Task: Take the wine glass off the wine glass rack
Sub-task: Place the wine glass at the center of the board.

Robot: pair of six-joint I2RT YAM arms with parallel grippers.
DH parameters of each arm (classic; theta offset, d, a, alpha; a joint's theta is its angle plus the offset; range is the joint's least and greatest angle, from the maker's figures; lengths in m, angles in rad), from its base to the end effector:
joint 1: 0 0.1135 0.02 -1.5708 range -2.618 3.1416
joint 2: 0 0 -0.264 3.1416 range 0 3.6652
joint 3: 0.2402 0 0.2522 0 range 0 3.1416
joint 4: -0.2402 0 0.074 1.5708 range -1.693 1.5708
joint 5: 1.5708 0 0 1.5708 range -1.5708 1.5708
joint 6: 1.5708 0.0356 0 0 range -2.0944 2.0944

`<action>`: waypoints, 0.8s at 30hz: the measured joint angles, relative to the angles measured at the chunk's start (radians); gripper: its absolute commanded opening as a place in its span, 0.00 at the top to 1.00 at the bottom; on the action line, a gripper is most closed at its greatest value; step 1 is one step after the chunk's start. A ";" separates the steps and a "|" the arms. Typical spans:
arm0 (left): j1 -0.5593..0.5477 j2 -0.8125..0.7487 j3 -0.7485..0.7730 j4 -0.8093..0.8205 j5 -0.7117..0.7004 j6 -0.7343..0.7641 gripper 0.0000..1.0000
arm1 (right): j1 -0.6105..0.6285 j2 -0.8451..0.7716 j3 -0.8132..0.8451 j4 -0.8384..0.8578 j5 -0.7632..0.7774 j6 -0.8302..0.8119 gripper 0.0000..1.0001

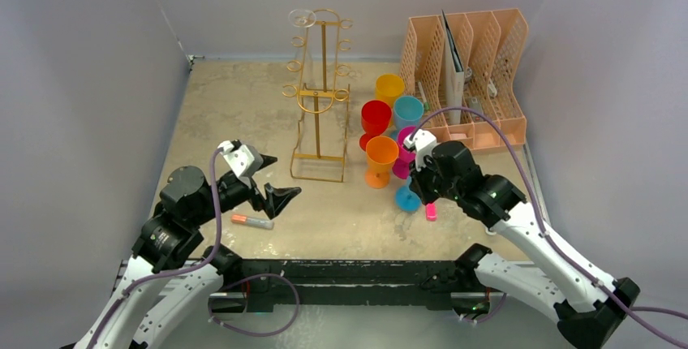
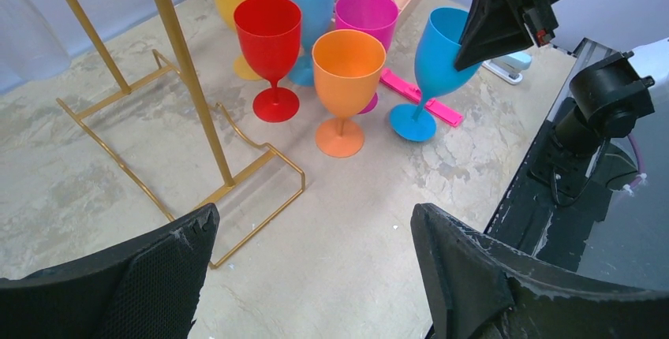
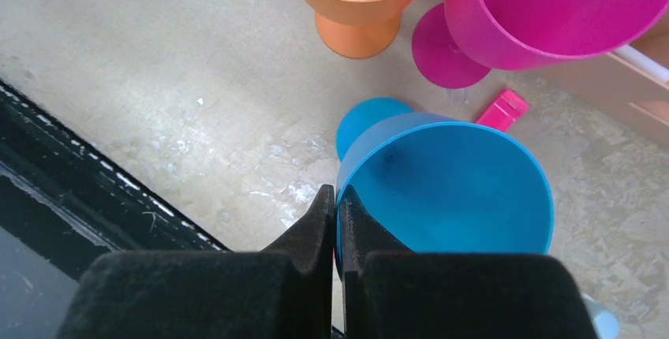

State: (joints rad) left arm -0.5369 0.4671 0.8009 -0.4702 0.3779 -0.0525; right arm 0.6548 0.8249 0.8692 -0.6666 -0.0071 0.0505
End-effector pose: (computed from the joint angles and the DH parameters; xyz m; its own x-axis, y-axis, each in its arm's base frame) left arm 0.0811 -0.0635 0.3548 -0.1581 0.0374 -0.9867 0.7823 0.6145 -0.1021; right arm 0.1362 0.1049 0.3143 -0.4927 -0.3147 -0.8113 -0.5894 0.8066 0.0452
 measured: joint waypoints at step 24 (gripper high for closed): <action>0.000 -0.025 0.001 -0.018 -0.016 0.004 0.09 | 0.021 0.066 -0.064 0.092 0.096 -0.014 1.00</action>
State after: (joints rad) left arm -0.5369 0.4423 0.8021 -0.4877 0.3614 -0.0486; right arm 0.6754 0.8906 0.8047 -0.5751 0.0891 0.0368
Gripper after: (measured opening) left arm 0.909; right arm 0.014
